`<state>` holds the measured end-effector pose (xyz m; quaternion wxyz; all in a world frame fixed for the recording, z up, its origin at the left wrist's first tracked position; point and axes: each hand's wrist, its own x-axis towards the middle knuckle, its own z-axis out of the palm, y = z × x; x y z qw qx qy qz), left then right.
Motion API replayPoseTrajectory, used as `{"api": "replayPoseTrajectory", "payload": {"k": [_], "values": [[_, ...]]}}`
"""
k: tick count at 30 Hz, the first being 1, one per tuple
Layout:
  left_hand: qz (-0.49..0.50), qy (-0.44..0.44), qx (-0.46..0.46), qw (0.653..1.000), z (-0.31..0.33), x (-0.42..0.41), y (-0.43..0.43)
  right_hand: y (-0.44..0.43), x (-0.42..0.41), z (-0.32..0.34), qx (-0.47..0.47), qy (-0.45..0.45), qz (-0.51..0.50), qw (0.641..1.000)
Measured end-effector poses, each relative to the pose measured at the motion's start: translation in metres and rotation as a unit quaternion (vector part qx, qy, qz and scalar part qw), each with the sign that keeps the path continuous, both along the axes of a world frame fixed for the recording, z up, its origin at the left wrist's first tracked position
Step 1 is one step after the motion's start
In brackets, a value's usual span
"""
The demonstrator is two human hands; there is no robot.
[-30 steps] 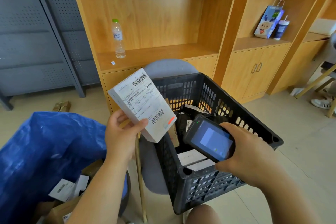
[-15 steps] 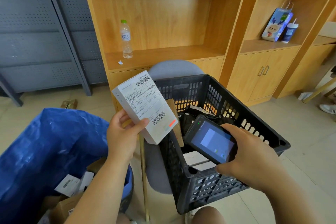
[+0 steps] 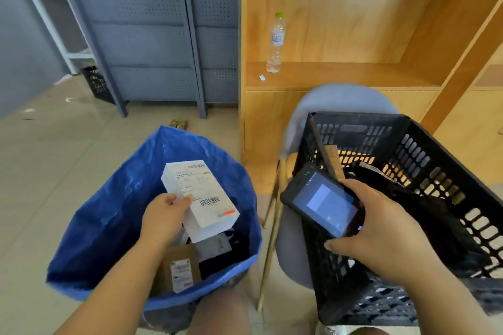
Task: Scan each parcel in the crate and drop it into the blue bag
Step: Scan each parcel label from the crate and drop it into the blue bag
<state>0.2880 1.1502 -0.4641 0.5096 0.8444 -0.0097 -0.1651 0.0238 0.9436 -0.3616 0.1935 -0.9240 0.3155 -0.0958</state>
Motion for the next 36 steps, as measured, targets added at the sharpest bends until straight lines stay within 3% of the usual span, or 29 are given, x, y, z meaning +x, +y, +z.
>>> {"api": "replayPoseTrajectory", "payload": {"k": [4, 10, 17, 24, 27, 29, 32, 36], "values": [[-0.107, 0.005, 0.162, 0.981, -0.025, 0.018, 0.025, 0.008, 0.011, -0.003, 0.007, 0.003, 0.008, 1.000], [-0.165, -0.014, 0.187, 0.968, -0.033, 0.009, 0.008, 0.000, 0.002, 0.003, -0.004, 0.024, -0.023, 0.999], [-0.255, -0.079, 0.059, 0.962, 0.007, -0.026, -0.070, -0.031, -0.033, 0.008, -0.023, 0.025, -0.092, 0.995], [-0.375, -0.163, -0.007, 0.913, 0.051, -0.064, -0.180, -0.077, -0.074, 0.007, -0.021, 0.028, -0.165, 0.986], [-0.416, -0.225, 0.016, 0.881, 0.049, -0.078, -0.234, -0.098, -0.086, 0.006, -0.016, 0.032, -0.185, 0.982], [-0.427, -0.287, 0.080, 0.854, 0.045, -0.085, -0.269, -0.112, -0.093, 0.004, -0.015, 0.036, -0.196, 0.980], [-0.447, -0.357, 0.261, 0.778, 0.035, -0.091, -0.314, -0.128, -0.101, 0.001, -0.007, 0.048, -0.204, 0.978], [-0.492, -0.354, 0.443, 0.660, 0.020, -0.096, -0.352, -0.146, -0.111, -0.008, 0.009, 0.056, -0.212, 0.976]]}}
